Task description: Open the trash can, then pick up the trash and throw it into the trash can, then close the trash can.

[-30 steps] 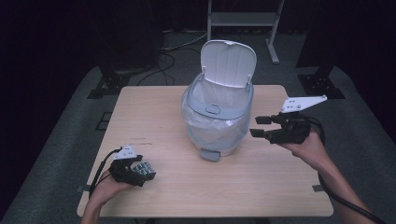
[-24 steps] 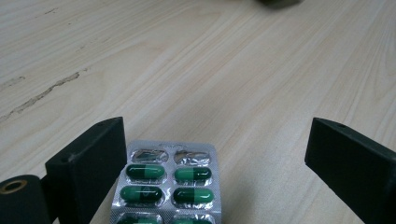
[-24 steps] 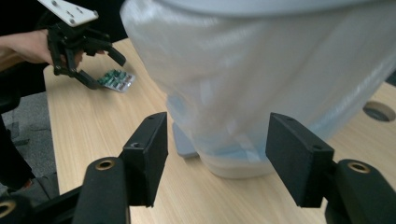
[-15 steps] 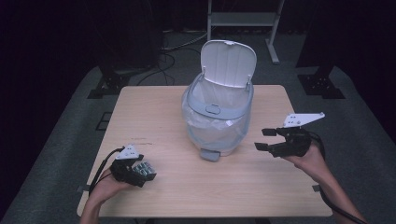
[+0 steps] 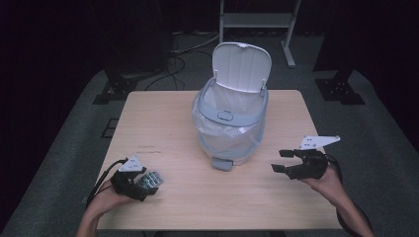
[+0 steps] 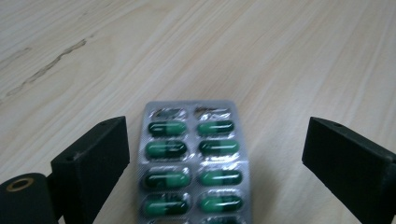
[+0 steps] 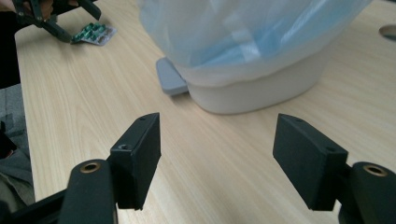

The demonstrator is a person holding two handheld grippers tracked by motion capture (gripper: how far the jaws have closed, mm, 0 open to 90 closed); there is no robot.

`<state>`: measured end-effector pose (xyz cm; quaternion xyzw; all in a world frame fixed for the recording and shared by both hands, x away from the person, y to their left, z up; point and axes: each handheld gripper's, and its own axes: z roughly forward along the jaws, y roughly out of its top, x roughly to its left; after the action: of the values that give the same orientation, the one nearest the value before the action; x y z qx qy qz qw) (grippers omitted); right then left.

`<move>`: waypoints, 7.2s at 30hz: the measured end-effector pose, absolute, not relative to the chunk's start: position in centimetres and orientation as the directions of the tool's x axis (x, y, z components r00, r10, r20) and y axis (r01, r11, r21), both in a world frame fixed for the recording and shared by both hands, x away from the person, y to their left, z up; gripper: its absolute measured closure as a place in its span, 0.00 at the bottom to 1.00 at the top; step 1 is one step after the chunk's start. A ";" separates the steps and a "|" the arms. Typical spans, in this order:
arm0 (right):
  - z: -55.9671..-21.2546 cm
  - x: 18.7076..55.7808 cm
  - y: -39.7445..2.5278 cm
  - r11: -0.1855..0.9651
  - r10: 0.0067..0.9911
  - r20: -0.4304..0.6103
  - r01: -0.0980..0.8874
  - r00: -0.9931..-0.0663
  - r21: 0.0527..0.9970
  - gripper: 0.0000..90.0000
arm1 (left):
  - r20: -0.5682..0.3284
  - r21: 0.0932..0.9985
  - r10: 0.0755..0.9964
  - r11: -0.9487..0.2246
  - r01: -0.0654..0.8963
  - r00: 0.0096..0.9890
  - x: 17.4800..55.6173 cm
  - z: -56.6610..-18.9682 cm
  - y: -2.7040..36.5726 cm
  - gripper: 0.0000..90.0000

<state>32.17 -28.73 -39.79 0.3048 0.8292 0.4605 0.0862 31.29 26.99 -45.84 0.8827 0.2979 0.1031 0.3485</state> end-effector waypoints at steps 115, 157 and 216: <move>-44.7 31.3 -30.0 0.394 0.606 0.176 0.485 -0.776 0.781 0.30 | 0.051 0.686 0.523 -0.637 0.351 0.851 35.4 -34.3 24.7 0.37; -44.5 31.8 -30.5 0.366 0.606 0.193 0.485 -0.772 0.794 0.30 | 0.066 0.682 0.505 -0.652 0.330 0.860 38.4 -27.6 22.8 0.37; -44.7 32.1 -30.6 0.365 0.603 0.200 0.490 -0.772 0.792 0.30 | 0.114 0.697 0.449 -0.672 0.251 0.886 41.0 -20.6 18.8 0.37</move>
<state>32.11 -30.59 -44.73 0.3317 0.8237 0.4557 0.0619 41.04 18.77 -20.64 0.9037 0.1937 0.1392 0.3556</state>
